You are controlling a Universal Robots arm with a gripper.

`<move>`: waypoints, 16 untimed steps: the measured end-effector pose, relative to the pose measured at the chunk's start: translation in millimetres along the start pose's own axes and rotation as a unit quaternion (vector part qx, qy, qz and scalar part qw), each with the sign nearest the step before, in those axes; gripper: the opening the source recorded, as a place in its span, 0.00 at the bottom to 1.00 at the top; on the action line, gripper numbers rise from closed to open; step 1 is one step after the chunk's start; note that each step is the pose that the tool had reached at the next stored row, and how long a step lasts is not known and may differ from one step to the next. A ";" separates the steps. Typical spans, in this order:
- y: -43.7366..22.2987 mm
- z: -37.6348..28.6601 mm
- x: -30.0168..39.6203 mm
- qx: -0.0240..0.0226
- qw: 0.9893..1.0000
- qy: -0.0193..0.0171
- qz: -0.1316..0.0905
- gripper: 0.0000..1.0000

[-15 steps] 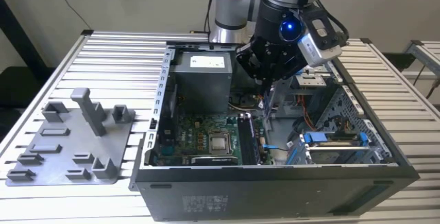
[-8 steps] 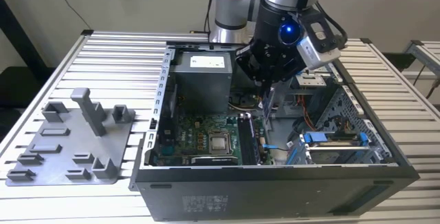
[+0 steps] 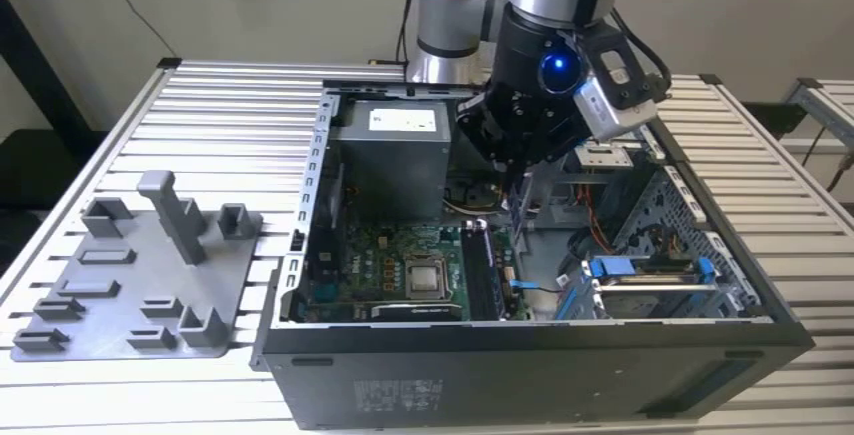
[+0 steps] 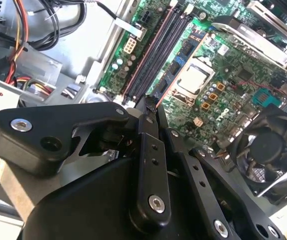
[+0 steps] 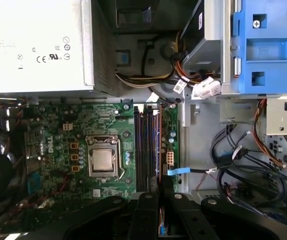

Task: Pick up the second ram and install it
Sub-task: 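Insert the second ram into the second slot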

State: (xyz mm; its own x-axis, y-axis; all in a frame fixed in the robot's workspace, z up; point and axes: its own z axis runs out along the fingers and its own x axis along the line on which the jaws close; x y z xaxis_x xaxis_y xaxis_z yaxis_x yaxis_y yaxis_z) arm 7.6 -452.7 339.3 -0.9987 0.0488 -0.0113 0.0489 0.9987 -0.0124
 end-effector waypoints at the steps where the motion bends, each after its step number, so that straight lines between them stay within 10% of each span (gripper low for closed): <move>1: 0.0 0.5 0.0 0.000 1.000 0.000 0.000 0.14; 16: 0.2 9.1 0.1 0.000 1.000 0.000 0.000 0.14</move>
State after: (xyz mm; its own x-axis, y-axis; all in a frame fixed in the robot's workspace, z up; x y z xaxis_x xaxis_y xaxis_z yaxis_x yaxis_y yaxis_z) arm 7.7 -452.7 330.2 -0.9987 0.0488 -0.0114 0.0489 0.9987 -0.0123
